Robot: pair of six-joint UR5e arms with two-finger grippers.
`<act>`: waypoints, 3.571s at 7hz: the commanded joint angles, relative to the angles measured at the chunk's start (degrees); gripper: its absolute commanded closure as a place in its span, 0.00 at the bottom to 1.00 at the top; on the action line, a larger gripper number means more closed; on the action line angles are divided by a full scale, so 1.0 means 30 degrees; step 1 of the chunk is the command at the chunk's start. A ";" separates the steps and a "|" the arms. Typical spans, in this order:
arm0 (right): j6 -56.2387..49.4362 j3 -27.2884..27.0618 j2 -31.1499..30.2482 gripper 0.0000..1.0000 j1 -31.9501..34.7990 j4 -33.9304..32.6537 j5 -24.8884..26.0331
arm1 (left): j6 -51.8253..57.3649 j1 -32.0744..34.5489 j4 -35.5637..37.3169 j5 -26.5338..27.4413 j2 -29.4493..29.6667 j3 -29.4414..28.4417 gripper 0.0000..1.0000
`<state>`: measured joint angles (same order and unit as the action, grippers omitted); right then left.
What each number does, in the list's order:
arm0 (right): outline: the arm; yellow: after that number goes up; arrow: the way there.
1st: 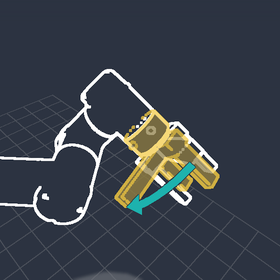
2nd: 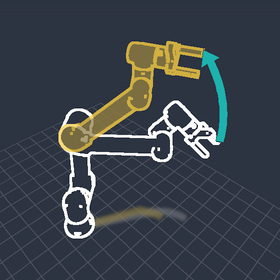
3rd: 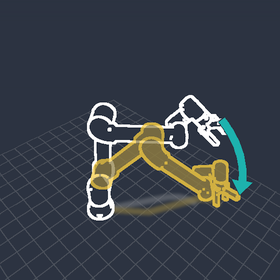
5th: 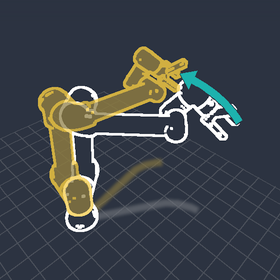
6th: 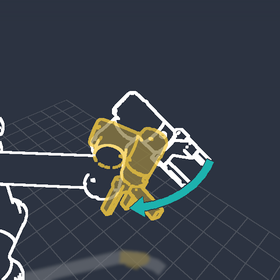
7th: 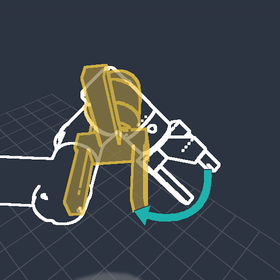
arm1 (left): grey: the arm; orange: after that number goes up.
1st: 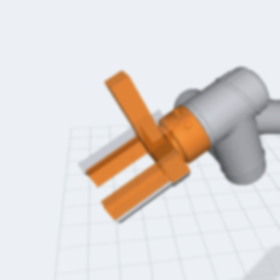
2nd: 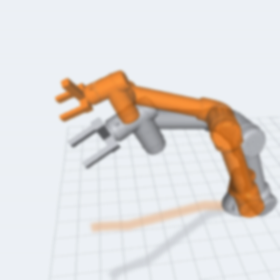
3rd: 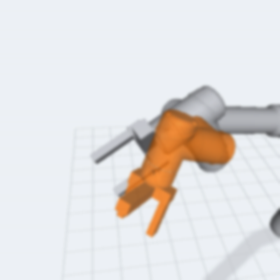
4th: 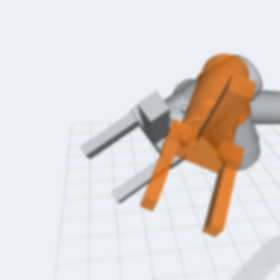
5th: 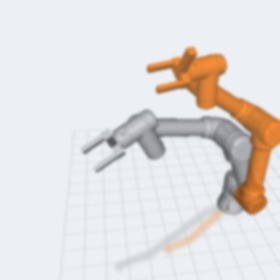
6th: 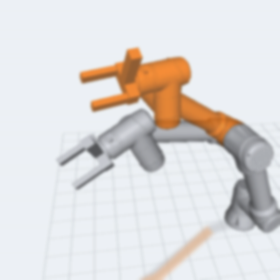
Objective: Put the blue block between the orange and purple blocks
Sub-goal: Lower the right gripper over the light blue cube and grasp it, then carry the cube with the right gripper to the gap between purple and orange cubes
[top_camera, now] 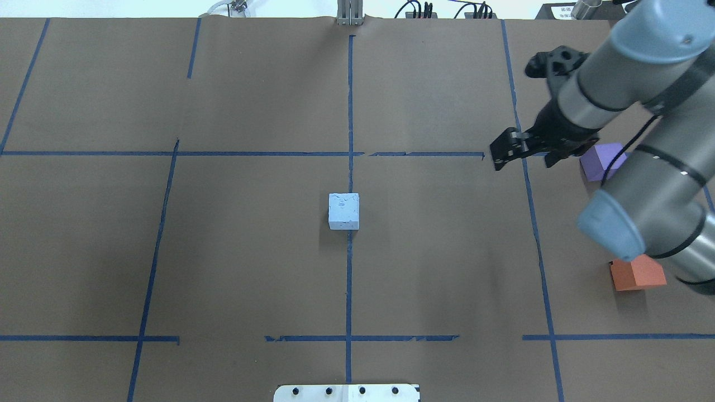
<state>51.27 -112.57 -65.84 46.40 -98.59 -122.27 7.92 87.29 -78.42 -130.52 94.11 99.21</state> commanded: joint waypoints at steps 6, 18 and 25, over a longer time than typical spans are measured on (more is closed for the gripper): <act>0.7138 0.8859 0.9605 0.00 -0.5798 0.0107 0.5103 | 0.0964 0.1196 -0.1134 -0.0086 -0.2424 0.0328 0.00; 0.6495 1.1341 0.9093 0.87 -0.5279 0.1984 0.4670 | 0.0496 0.1167 -0.1164 -0.0086 -0.2571 0.0328 0.00; -0.1620 0.1808 -0.8175 0.86 0.1604 0.8421 0.0250 | 0.0174 0.1167 -0.1164 -0.0086 -0.2512 0.0386 0.00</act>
<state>47.62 -107.20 -81.81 47.71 -84.04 -118.04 8.74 90.79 -81.91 -130.82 86.56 100.31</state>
